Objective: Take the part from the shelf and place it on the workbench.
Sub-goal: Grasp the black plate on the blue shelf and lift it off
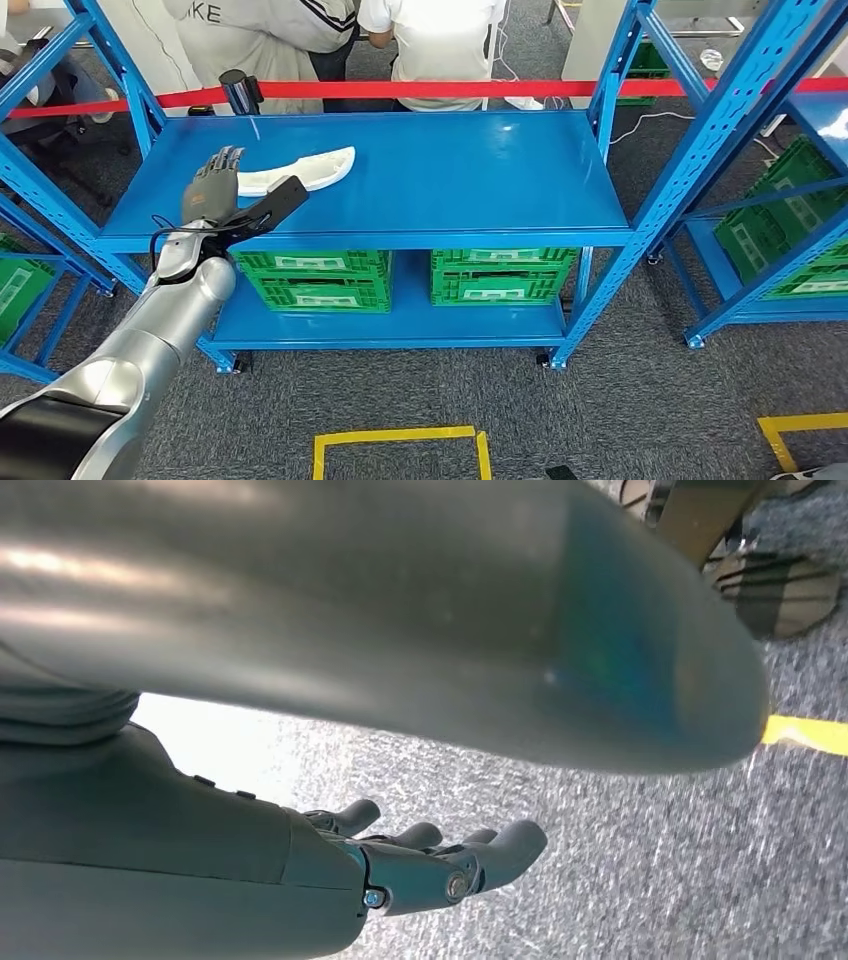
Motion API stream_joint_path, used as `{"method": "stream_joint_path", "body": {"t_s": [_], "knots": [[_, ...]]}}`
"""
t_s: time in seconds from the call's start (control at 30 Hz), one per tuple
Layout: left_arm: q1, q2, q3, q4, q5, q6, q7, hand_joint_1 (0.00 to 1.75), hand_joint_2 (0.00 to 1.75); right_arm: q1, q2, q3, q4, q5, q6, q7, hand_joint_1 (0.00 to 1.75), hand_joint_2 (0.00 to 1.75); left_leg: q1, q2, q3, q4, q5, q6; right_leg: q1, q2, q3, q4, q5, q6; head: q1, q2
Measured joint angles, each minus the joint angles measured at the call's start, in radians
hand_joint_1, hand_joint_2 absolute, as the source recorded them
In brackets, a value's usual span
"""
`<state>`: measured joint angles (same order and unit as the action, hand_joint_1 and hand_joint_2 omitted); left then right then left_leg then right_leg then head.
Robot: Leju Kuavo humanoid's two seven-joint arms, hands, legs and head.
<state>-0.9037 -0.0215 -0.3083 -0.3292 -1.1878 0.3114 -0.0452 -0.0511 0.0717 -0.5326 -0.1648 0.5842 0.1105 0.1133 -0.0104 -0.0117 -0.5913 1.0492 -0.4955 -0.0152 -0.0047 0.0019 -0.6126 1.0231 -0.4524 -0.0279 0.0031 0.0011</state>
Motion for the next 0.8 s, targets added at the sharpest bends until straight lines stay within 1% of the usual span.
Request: {"method": "stream_joint_path", "body": {"t_s": [0.03,0.07,0.1,0.13,0.17,0.2,0.23,0.27,0.3,0.33,0.37,0.4,0.47,0.5,0.53,0.57,0.6,0.63,0.67,0.7,0.73,0.77,0.8], "knots": [[-0.002,0.0,-0.001,0.0,-0.001,0.0,0.0,0.0,0.0,-0.001,0.001,0.0,0.0,0.0,0.0,0.0,0.0,0.0,0.001,0.001,-0.019,0.041,-0.02,-0.006,-0.004,0.0,0.008,-0.004,-0.001,-0.004,-0.003,0.0],[-0.004,0.0,-0.002,0.0,-0.001,0.0,-0.001,0.0,0.0,-0.001,0.001,-0.001,0.0,0.0,0.0,0.0,0.0,0.0,0.005,0.003,-0.048,0.099,-0.045,-0.012,-0.005,0.0,0.013,-0.006,-0.004,-0.007,-0.006,0.0],[-0.004,0.0,-0.003,0.002,-0.001,0.0,-0.001,0.0,0.0,-0.001,0.002,-0.001,0.0,0.0,0.0,0.0,0.0,0.0,0.009,0.004,-0.09,0.173,-0.071,-0.017,-0.007,0.0,0.017,-0.006,-0.008,-0.009,-0.009,0.0],[-0.002,0.0,-0.004,0.003,-0.002,0.0,-0.001,0.0,0.0,0.0,0.002,-0.001,0.0,0.0,0.001,0.0,0.0,0.0,0.013,0.005,-0.127,0.232,-0.085,-0.021,-0.007,0.0,0.022,-0.006,-0.012,-0.009,-0.009,0.0],[0.0,0.0,-0.005,0.005,-0.002,0.0,-0.001,0.0,0.0,0.002,0.003,-0.001,0.0,0.0,0.001,0.0,0.0,0.0,0.016,0.006,-0.15,0.26,-0.08,-0.024,-0.008,0.001,0.027,-0.006,-0.017,-0.008,-0.008,0.0],[0.001,0.0,-0.005,0.006,-0.002,0.0,-0.002,0.0,0.0,0.003,0.003,-0.001,0.0,0.001,0.001,0.0,0.0,0.0,0.018,0.006,-0.156,0.252,-0.056,-0.026,-0.009,0.001,0.034,-0.005,-0.022,-0.006,-0.009,0.0],[0.001,0.0,-0.006,0.007,-0.002,-0.001,-0.002,0.0,0.0,0.004,0.003,-0.001,0.0,0.001,0.001,0.0,0.0,0.0,0.02,0.007,-0.136,0.196,-0.013,-0.027,-0.011,0.002,0.042,-0.005,-0.028,-0.002,-0.008,0.0],[0.0,0.0,-0.006,0.007,-0.002,-0.001,-0.004,0.0,0.0,0.005,0.003,-0.001,0.0,0.001,0.001,0.0,0.0,0.0,0.021,0.008,-0.107,0.121,0.033,-0.028,-0.012,0.002,0.051,-0.004,-0.035,0.002,-0.008,0.0],[-0.001,0.0,-0.006,0.008,-0.002,-0.001,-0.005,0.0,0.0,0.004,0.003,-0.001,0.0,0.002,0.001,0.0,0.0,0.0,0.02,0.009,-0.075,0.052,0.063,-0.027,-0.012,0.003,0.057,-0.003,-0.042,0.008,-0.009,0.0],[-0.003,-0.001,-0.006,0.008,-0.003,-0.002,-0.007,0.0,0.0,0.003,0.003,-0.001,0.0,0.002,0.001,0.0,0.0,0.0,0.019,0.01,-0.052,0.003,0.079,-0.023,-0.011,0.003,0.06,-0.002,-0.047,0.014,-0.009,0.0],[-0.003,-0.002,-0.007,0.008,-0.003,-0.002,-0.009,0.0,0.0,0.002,0.003,-0.001,0.0,0.003,0.001,0.0,0.0,0.0,0.017,0.009,-0.04,-0.02,0.079,-0.017,-0.009,0.003,0.06,-0.003,-0.05,0.02,-0.009,0.0],[-0.003,-0.002,-0.008,0.008,-0.003,-0.003,-0.011,0.0,0.0,0.001,0.003,-0.001,0.0,0.003,0.001,0.0,0.0,0.0,0.014,0.008,-0.037,-0.023,0.071,-0.01,-0.009,0.003,0.059,-0.003,-0.051,0.026,-0.008,0.0],[-0.002,-0.003,-0.011,0.007,-0.004,-0.004,-0.011,0.0,0.0,0.001,0.003,-0.001,0.0,0.003,0.001,0.0,0.0,0.0,0.015,0.006,-0.036,-0.027,0.067,0.007,-0.011,0.002,0.059,-0.001,-0.057,0.038,-0.006,0.0],[-0.003,-0.003,-0.012,0.007,-0.004,-0.004,-0.012,0.0,0.0,0.0,0.003,-0.001,0.0,0.003,0.001,0.0,0.0,0.0,0.016,0.006,-0.033,-0.029,0.065,0.014,-0.012,0.002,0.05,0.019,-0.068,0.043,-0.005,0.0],[-0.004,-0.004,-0.013,0.006,-0.004,-0.004,-0.012,0.0,0.0,0.0,0.003,-0.001,0.0,0.003,0.001,0.0,0.0,0.0,0.017,0.006,-0.03,-0.032,0.064,0.021,-0.013,0.001,0.031,0.057,-0.087,0.048,-0.004,0.0],[-0.004,-0.005,-0.013,0.007,-0.004,-0.004,-0.012,0.0,0.0,0.0,0.003,-0.001,0.0,0.003,0.001,0.0,0.0,0.0,0.017,0.006,-0.027,-0.032,0.061,0.027,-0.013,0.001,-0.001,0.116,-0.113,0.05,-0.002,0.0],[-0.004,-0.007,-0.014,0.007,-0.004,-0.004,-0.012,0.0,0.0,-0.001,0.003,-0.001,0.0,0.003,0.001,0.0,0.0,0.0,0.016,0.006,-0.025,-0.032,0.058,0.031,-0.012,0.001,-0.043,0.19,-0.142,0.052,-0.001,0.0],[-0.002,-0.008,-0.014,0.008,-0.004,-0.004,-0.012,0.0,0.0,0.0,0.003,-0.001,0.0,0.003,0.001,0.0,0.0,0.0,0.015,0.005,-0.024,-0.031,0.055,0.033,-0.012,0.001,-0.082,0.254,-0.16,0.053,0.0,0.0],[0.0,-0.009,-0.014,0.008,-0.004,-0.004,-0.012,0.0,0.0,0.001,0.003,-0.001,0.0,0.003,0.001,0.0,0.0,0.0,0.013,0.005,-0.021,-0.03,0.052,0.035,-0.011,0.001,-0.112,0.292,-0.16,0.052,0.0,0.0],[0.001,-0.01,-0.014,0.008,-0.004,-0.004,-0.012,0.0,0.0,0.001,0.003,-0.001,0.0,0.003,0.001,0.0,0.0,0.0,0.012,0.004,-0.017,-0.028,0.047,0.035,-0.01,0.001,-0.123,0.291,-0.139,0.05,0.0,0.0],[0.002,-0.01,-0.014,0.008,-0.004,-0.004,-0.012,0.0,0.0,0.002,0.003,-0.001,0.0,0.003,0.001,0.0,0.0,0.0,0.011,0.003,-0.012,-0.027,0.042,0.034,-0.01,0.001,-0.112,0.25,-0.101,0.046,0.0,0.0],[0.002,-0.011,-0.014,0.007,-0.004,-0.004,-0.013,0.0,0.0,0.002,0.003,-0.001,0.0,0.003,0.001,0.0,0.0,0.0,0.01,0.003,-0.005,-0.025,0.036,0.032,-0.008,0.001,-0.085,0.177,-0.053,0.04,0.0,0.0],[0.002,-0.012,-0.014,0.008,-0.004,-0.004,-0.013,0.0,0.0,0.002,0.003,-0.001,0.0,0.003,0.001,0.0,0.0,0.0,0.008,0.003,0.0,-0.023,0.03,0.029,-0.005,0.001,-0.056,0.109,-0.02,0.034,0.0,0.0]]}}
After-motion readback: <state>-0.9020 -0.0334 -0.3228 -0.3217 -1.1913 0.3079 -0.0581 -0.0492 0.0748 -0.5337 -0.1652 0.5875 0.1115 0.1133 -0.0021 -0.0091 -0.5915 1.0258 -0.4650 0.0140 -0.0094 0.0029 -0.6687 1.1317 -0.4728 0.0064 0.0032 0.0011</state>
